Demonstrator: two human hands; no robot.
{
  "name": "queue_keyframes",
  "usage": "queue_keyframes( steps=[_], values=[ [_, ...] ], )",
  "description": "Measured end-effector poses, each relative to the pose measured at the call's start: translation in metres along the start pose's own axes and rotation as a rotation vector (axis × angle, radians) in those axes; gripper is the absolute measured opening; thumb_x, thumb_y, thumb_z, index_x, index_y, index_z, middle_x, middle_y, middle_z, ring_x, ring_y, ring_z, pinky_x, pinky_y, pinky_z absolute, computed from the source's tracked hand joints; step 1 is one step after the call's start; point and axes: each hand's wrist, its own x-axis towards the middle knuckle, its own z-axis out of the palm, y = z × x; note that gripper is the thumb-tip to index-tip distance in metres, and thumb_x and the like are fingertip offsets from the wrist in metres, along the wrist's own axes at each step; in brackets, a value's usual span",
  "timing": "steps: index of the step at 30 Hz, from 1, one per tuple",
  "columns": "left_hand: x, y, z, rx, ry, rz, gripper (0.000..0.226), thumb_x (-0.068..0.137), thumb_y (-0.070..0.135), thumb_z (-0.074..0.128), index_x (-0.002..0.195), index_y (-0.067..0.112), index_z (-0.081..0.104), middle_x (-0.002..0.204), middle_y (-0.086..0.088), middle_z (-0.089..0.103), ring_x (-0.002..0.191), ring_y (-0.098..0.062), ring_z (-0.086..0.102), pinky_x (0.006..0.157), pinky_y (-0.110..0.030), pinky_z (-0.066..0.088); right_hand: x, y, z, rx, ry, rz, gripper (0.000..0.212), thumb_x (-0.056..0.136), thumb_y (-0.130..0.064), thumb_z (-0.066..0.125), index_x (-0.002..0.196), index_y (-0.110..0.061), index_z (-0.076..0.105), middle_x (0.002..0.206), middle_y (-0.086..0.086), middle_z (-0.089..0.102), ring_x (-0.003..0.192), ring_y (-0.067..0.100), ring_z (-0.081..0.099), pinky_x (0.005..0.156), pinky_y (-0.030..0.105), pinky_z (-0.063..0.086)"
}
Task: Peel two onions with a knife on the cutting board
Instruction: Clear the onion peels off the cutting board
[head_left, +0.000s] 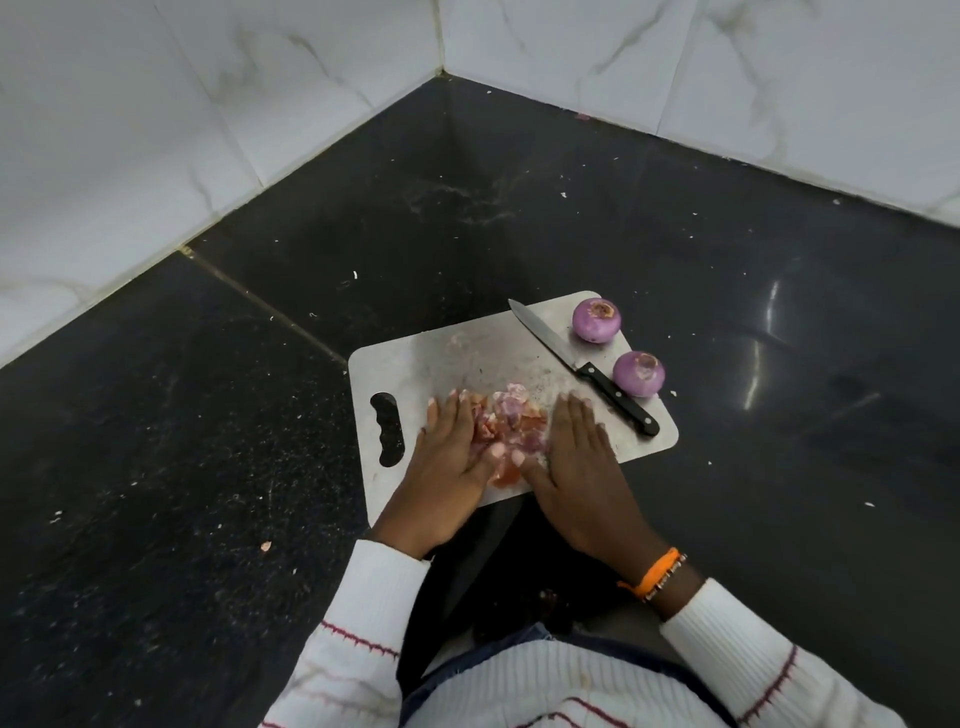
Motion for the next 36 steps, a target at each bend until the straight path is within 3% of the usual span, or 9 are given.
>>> queue_keyframes(
  steps=[4,8,10,13,20,25,29,31,36],
  values=[
    [0.001,-0.004,-0.009,0.078,0.096,0.003,0.072,0.098,0.019,0.048,0.151,0.02,0.0,0.16,0.002,-0.006,0.145,-0.019,-0.019,0.116,-0.032,-0.005,0.009,-0.006,-0.015,0.28,-0.032,-0.133,0.059,0.097,-0.025,0.045,0.147,-0.009,0.019,0.155,0.007,0.02,0.143,0.02,0.016,0.115,0.027,0.012],
    [0.0,-0.01,-0.019,0.143,0.144,-0.119,0.092,0.08,0.027,0.074,0.151,0.024,0.016,0.15,-0.004,0.024,0.136,-0.027,0.017,0.11,-0.037,0.024,0.01,0.009,-0.036,0.038,0.103,-0.029,0.065,0.08,-0.025,0.068,0.136,-0.01,0.039,0.131,0.01,0.04,0.119,0.026,0.044,0.092,0.027,0.036],
    [0.002,-0.01,-0.016,0.111,0.13,-0.155,0.1,0.07,0.032,0.081,0.149,0.024,0.02,0.142,-0.006,0.029,0.131,-0.028,0.027,0.108,-0.038,0.029,0.01,0.009,-0.041,-0.03,-0.037,0.035,0.073,0.075,-0.032,0.074,0.133,-0.008,0.038,0.124,0.009,0.037,0.109,0.025,0.047,0.08,0.026,0.035],
    [0.008,-0.007,-0.006,0.083,0.136,-0.145,0.106,0.064,0.031,0.085,0.149,0.021,0.022,0.136,-0.007,0.031,0.128,-0.026,0.034,0.106,-0.034,0.032,0.017,0.003,-0.041,-0.052,-0.129,0.013,0.077,0.07,-0.028,0.078,0.131,-0.007,0.035,0.124,0.01,0.035,0.106,0.027,0.049,0.076,0.026,0.037],
    [0.017,0.003,-0.001,0.062,0.251,-0.08,0.086,0.071,0.016,0.079,0.144,0.015,0.034,0.13,-0.006,0.037,0.12,-0.024,0.045,0.098,-0.028,0.039,0.048,-0.011,-0.05,-0.014,-0.191,-0.116,0.053,0.073,-0.014,0.071,0.119,-0.007,0.045,0.108,0.007,0.04,0.088,0.02,0.041,0.055,0.011,0.031],
    [0.013,0.0,-0.014,0.143,0.235,-0.067,0.093,0.071,0.015,0.08,0.148,0.023,0.028,0.129,-0.007,0.037,0.119,-0.025,0.044,0.099,-0.031,0.039,0.047,-0.007,-0.065,-0.13,-0.284,-0.113,0.089,0.072,-0.02,0.076,0.143,-0.012,0.024,0.136,0.011,0.027,0.106,0.024,0.045,0.086,0.025,0.039],
    [0.017,0.008,-0.016,0.132,0.134,-0.086,0.103,0.068,0.017,0.083,0.15,0.021,0.021,0.132,-0.009,0.034,0.123,-0.026,0.042,0.103,-0.033,0.038,0.049,-0.017,-0.053,-0.12,-0.339,-0.159,0.107,0.061,-0.03,0.085,0.145,-0.015,0.02,0.136,0.011,0.024,0.118,0.03,0.043,0.1,0.033,0.04],
    [0.02,0.014,-0.016,0.126,0.129,-0.075,0.09,0.076,0.018,0.076,0.149,0.023,0.023,0.131,-0.01,0.034,0.121,-0.026,0.043,0.103,-0.033,0.039,0.053,-0.021,-0.044,-0.109,-0.296,-0.176,0.097,0.062,-0.03,0.082,0.142,-0.019,0.028,0.13,0.012,0.026,0.113,0.032,0.045,0.096,0.04,0.044],
    [0.02,0.017,-0.013,0.09,0.221,-0.021,0.042,0.084,0.01,0.066,0.125,0.019,0.06,0.108,-0.004,0.043,0.095,-0.021,0.052,0.088,-0.025,0.041,0.058,-0.022,-0.028,-0.09,-0.156,-0.203,0.049,0.082,-0.018,0.063,0.129,-0.016,0.049,0.123,0.014,0.036,0.103,0.035,0.05,0.091,0.038,0.044]
  ],
)
